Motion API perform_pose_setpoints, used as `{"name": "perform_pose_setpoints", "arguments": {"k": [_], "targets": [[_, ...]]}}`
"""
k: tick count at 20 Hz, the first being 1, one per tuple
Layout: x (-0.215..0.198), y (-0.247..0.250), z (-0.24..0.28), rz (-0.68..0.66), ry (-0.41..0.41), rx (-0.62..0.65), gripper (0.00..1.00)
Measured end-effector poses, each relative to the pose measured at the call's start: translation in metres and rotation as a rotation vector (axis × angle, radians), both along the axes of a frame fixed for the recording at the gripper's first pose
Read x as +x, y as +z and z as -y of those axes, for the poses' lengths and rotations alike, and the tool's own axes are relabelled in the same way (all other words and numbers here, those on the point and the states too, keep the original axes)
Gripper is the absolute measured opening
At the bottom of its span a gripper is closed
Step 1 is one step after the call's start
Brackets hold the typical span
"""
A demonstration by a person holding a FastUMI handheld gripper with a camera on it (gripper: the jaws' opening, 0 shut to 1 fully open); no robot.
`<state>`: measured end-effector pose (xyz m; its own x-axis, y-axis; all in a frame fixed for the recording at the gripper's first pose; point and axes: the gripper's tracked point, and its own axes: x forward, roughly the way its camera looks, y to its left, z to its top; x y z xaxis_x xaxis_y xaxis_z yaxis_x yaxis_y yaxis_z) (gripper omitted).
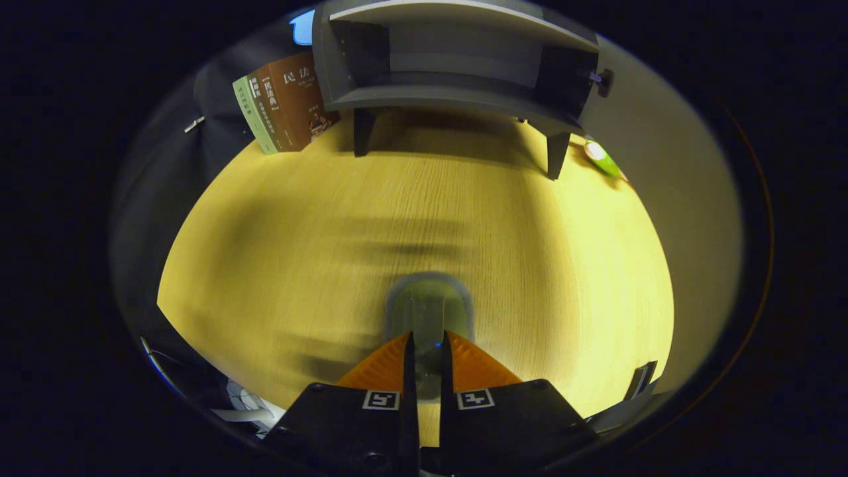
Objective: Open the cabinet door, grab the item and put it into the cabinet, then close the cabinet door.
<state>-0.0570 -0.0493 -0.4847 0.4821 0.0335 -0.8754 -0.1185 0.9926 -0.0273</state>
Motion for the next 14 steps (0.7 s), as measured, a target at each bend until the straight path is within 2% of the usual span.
{"name": "perform_pose_setpoints", "arguments": {"k": [5,14], "targets": [[0.023,0.066,-0.014,0.116,-0.048,-0.001,0.17],[0.072,0.236,-0.05,0.471,-0.182,0.016,0.16]]}}
